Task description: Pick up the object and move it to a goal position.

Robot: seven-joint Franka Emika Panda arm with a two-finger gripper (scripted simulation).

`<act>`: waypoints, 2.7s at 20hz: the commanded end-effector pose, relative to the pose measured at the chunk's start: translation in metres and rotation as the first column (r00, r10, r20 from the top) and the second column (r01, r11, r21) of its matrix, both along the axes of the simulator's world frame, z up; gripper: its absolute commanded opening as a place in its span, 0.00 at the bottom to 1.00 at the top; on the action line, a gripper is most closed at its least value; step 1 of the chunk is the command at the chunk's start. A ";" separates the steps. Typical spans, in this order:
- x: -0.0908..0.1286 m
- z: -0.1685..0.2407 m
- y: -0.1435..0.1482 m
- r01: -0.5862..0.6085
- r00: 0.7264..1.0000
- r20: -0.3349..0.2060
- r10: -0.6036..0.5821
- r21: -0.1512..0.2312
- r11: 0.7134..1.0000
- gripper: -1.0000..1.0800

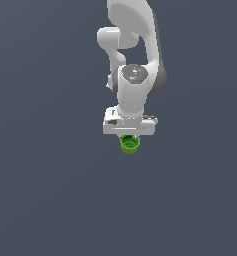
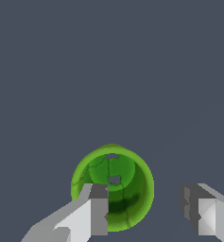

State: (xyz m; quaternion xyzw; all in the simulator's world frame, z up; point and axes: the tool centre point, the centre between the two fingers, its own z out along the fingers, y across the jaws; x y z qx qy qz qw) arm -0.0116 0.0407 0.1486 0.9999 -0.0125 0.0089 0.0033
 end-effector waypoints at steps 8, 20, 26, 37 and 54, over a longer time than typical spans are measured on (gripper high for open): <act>-0.001 -0.018 0.014 0.128 0.989 0.080 -0.125 -0.038 0.991 0.62; -0.007 -0.037 0.039 0.291 0.938 0.204 -0.279 -0.026 0.957 0.62; -0.011 -0.043 0.050 0.344 0.910 0.248 -0.333 -0.001 0.939 0.62; -0.015 -0.046 0.059 0.383 0.885 0.278 -0.375 0.026 0.923 0.62; -0.008 -0.073 0.056 0.383 0.885 0.277 -0.375 0.026 0.923 0.00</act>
